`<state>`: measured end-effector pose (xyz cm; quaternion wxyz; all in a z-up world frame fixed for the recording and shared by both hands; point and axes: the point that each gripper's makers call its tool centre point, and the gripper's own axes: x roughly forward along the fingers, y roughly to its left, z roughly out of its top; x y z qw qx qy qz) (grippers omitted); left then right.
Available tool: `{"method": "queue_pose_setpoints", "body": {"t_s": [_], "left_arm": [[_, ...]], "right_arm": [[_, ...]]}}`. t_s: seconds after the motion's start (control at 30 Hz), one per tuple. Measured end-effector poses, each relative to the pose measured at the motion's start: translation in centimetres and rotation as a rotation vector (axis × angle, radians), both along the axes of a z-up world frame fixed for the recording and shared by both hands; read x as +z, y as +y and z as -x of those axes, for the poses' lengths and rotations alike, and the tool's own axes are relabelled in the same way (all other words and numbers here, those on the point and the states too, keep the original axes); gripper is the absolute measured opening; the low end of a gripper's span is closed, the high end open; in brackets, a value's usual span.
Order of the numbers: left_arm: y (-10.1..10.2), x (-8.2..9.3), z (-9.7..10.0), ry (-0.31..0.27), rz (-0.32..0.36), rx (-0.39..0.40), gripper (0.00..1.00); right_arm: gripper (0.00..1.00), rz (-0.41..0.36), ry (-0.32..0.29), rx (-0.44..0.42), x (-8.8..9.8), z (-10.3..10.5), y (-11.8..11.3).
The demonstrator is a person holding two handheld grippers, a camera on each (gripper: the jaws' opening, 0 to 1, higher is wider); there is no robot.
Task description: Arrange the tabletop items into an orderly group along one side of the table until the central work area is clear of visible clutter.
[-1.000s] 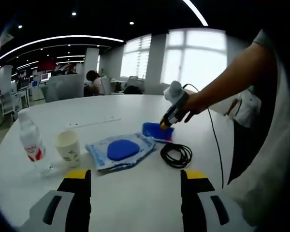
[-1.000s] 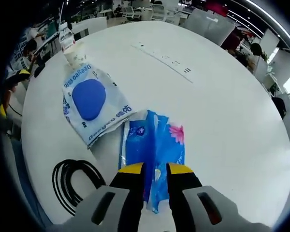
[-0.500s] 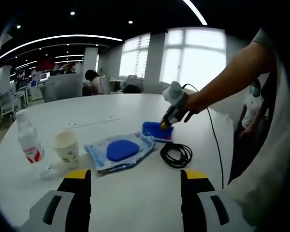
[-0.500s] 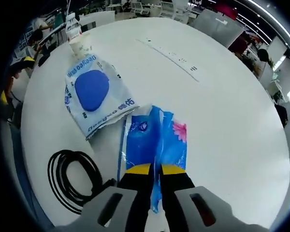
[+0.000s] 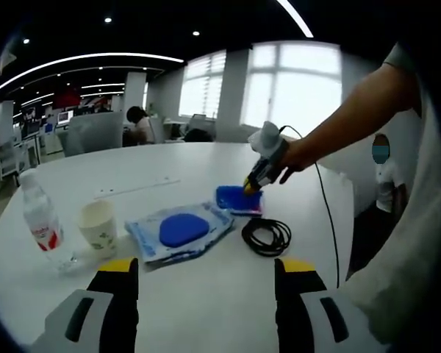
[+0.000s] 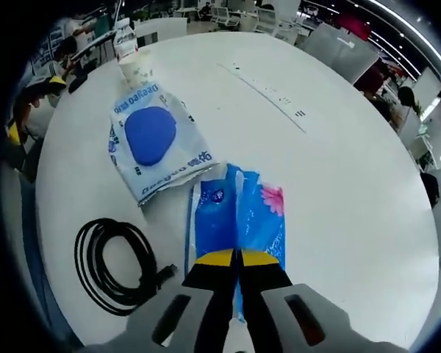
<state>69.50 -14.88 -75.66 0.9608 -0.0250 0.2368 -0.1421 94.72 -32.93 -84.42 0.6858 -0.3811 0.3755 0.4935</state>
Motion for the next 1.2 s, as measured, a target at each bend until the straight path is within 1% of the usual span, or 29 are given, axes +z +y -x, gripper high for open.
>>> {"method": "queue_pose_setpoints", "body": {"t_s": [0.27, 0.43, 0.57, 0.67, 1.07, 1.13, 1.2], "left_arm": [[-0.3, 0.0, 0.0, -0.002, -0.001, -0.008, 0.74], [-0.3, -0.1, 0.0, -0.002, -0.001, -0.01, 0.74], [-0.4, -0.1, 0.0, -0.002, 0.001, -0.012, 0.74], [-0.6, -0.2, 0.0, -0.002, 0.001, -0.015, 0.74], [-0.9, -0.2, -0.1, 0.003, 0.001, -0.017, 0.74], [-0.9, -0.2, -0.2, 0.003, -0.001, -0.017, 0.74], [-0.9, -0.2, -0.2, 0.002, -0.002, -0.017, 0.74]], "right_arm": [[0.0, -0.006, -0.003, 0.05, 0.0, 0.1, -0.7], [0.0, -0.007, -0.019, 0.101, 0.4, 0.3, -0.9], [0.0, -0.018, -0.017, 0.12, 0.6, 0.6, -1.0], [0.0, -0.008, -0.021, 0.149, 0.8, 0.7, -1.4], [0.0, -0.027, -0.003, 0.213, 1.2, 1.0, -1.5], [0.0, -0.029, 0.003, 0.241, 1.3, 1.3, -1.4], [0.0, -0.015, 0.003, 0.272, 1.2, 1.3, -1.5]]}}
